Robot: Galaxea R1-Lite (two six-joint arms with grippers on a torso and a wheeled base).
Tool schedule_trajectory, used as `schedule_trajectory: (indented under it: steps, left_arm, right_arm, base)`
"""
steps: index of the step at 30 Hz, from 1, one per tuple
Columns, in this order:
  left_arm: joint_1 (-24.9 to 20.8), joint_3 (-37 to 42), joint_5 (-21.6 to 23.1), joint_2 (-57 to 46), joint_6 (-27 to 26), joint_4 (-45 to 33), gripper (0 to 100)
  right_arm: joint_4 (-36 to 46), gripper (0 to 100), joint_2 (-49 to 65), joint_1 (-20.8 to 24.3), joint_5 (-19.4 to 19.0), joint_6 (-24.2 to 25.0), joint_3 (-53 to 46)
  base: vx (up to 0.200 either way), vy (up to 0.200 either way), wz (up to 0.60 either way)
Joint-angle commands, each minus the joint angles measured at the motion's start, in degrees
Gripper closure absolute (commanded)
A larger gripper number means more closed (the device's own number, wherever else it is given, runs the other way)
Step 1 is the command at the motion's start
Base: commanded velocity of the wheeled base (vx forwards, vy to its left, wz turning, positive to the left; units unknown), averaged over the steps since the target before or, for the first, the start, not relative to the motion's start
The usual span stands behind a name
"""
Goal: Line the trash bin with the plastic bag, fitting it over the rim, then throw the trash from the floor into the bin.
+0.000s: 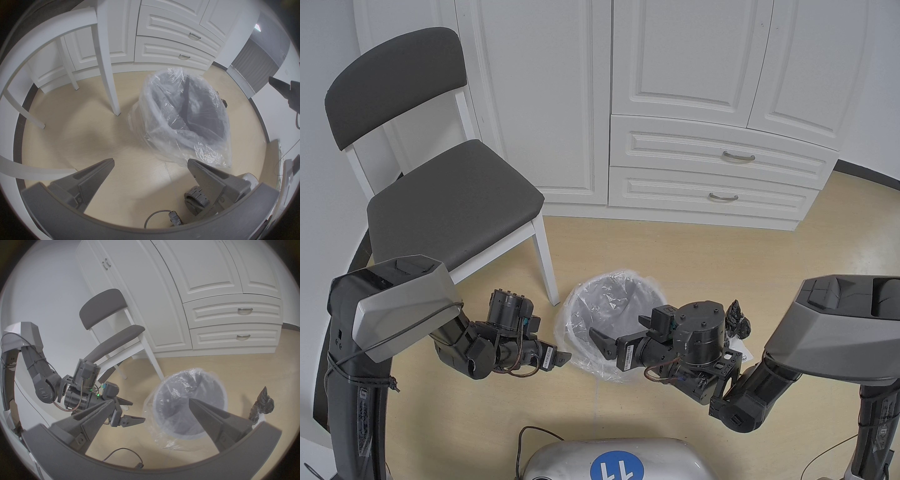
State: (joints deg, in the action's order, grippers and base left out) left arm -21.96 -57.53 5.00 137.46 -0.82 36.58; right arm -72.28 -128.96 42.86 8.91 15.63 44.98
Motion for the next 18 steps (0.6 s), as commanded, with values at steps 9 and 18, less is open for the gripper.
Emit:
schedule_trajectory:
  steps: [9,18]
  left_arm:
    - [2.2,-2.9,0.0,2.1,0.3,0.0,0]
    - [2.5,-2.5,0.1,0.9,0.4,0.2,0]
  right_arm:
    - [0.1,0,-0.6,-2.7,0.0,-1.1,1.2]
    - [-1.1,0,-0.1,-5.6,5.8,-0.2,-3.0]
  base:
    - [0.0,0.0,0.0]
    - [0.0,0.0,0.0]
